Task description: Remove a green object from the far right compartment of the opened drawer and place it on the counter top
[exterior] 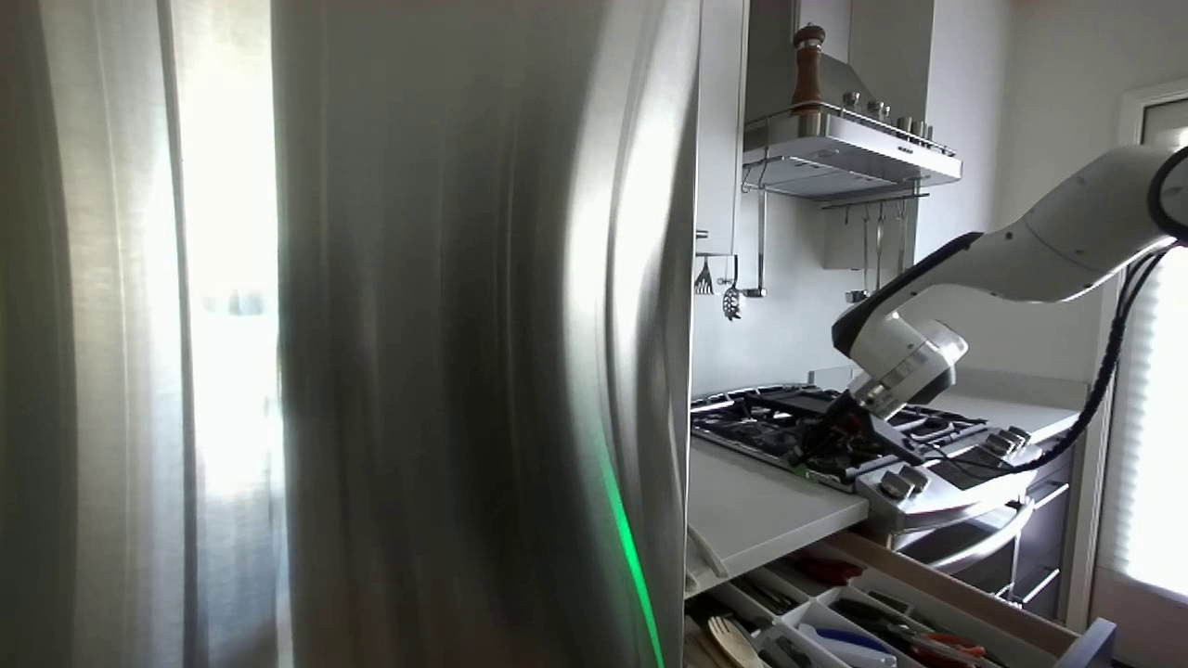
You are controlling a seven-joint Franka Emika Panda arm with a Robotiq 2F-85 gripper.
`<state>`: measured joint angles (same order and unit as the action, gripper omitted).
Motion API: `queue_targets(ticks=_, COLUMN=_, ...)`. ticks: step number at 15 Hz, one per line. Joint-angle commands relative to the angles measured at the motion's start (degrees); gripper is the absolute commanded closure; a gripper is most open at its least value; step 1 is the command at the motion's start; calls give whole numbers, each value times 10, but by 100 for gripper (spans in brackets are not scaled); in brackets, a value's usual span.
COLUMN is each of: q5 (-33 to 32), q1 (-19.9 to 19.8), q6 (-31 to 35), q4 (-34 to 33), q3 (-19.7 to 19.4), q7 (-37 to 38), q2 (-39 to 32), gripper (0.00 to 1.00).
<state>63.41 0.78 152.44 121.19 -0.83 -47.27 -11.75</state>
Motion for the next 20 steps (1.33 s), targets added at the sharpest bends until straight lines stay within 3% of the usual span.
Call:
queue_targets(ticks=1, q5=-52, q1=42, q6=53, q4=-94, q3=5, q7=124, q2=-104, gripper=99)
queue_targets(ticks=4, q5=-91, q1=72, q6=58, q4=-133, q3=-5, q7=204, q2=-145, gripper=99)
queue_targets(ticks=7, q5=-98, q1=80, q6=56, q4=-161, q3=-3, q7=220, q2=-165, gripper=99)
queue_targets(ticks=8, q5=-103, q1=82, q6=56, q4=-167, q3=-4, q7=223, q2=-169, gripper=92)
queue_targets(ticks=9, q5=-106, q1=84, q6=54, q4=-173, q3=-6, q7=227, q2=-171, gripper=68)
queue_targets(ticks=11, q5=-123, q1=89, q6=52, q4=-177, q3=-14, q7=239, q2=-173, gripper=65)
queue_targets(ticks=13, q5=-150, q1=96, q6=50, q4=-173, q3=-27, q7=252, q2=-168, gripper=51)
queue_targets(ticks=14, q5=-197, q1=60, q6=58, q4=-165, q3=9, q7=278, q2=-163, gripper=44)
queue_targets(ticks=20, q5=-332, q1=28, q6=35, q4=-160, q3=28, q7=359, q2=-151, gripper=1)
